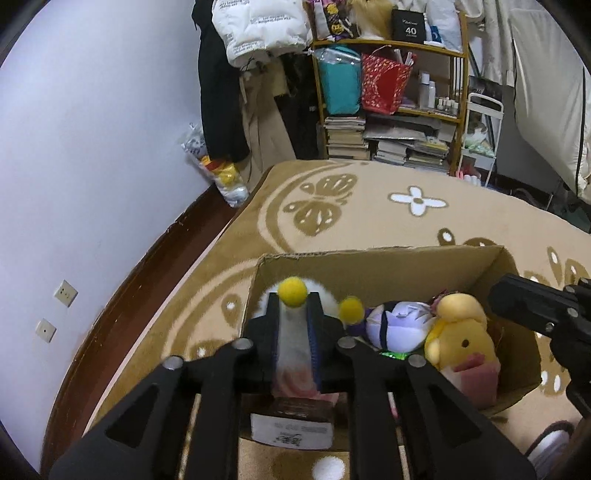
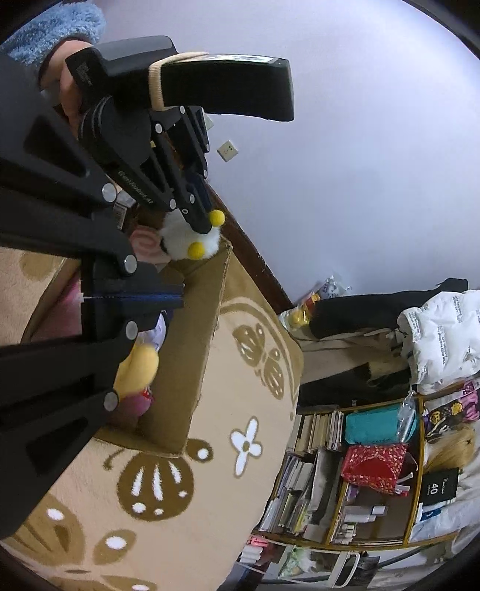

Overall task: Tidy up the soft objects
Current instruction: 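Carry both items over the box and open both tools to release them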

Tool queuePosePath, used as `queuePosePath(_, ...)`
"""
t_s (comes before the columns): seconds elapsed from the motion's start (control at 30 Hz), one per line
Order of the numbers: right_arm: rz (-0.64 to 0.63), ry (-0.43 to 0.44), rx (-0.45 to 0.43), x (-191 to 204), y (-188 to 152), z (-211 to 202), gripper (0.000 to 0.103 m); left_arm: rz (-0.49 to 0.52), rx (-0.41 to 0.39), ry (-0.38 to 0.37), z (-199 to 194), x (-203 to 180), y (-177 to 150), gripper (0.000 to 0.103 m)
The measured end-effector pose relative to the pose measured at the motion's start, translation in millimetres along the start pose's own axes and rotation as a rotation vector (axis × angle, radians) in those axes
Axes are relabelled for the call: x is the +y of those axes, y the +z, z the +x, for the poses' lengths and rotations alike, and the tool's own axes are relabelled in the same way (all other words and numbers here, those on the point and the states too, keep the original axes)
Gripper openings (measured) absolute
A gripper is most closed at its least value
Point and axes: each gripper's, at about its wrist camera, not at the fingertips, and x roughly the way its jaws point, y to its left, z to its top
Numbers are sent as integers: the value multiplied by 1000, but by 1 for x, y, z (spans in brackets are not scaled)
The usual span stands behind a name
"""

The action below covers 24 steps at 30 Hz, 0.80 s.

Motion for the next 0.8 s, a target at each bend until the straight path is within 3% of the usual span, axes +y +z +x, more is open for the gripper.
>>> queuePosePath(0.13,19,-5,27,-3,-3,3,1,-4,26,11,3,3,-2,21)
queuePosePath(0.23,29,-19,38,-6,-4,3,7,-12,35,12,2,7,-4,32)
queuePosePath(0.27,37,-23,40,-7,-5,2,10,-16,36,15,1,8,-5,43)
queuePosePath(0.3,41,-29,44,-8,-5,2,14,-23,35,21,0,10,-5,54)
queuePosePath(0.33,44,-36,49,-9,-6,1,17,-29,28,26,-2,11,-6,56)
queuePosePath(0.4,48,-53,54,-11,-8,-2,41,-31,21,33,-6,12,-6,59)
queuePosePath(0.67,53,-96,60,-10,-13,-18,68,-44,3,41,-27,17,-9,93)
queuePosePath(0.7,54,-102,60,-10,-13,-20,74,-52,-10,36,-32,18,-10,98)
queuePosePath(0.8,51,-128,49,-7,-13,-29,92,-69,-56,38,-48,21,-10,103)
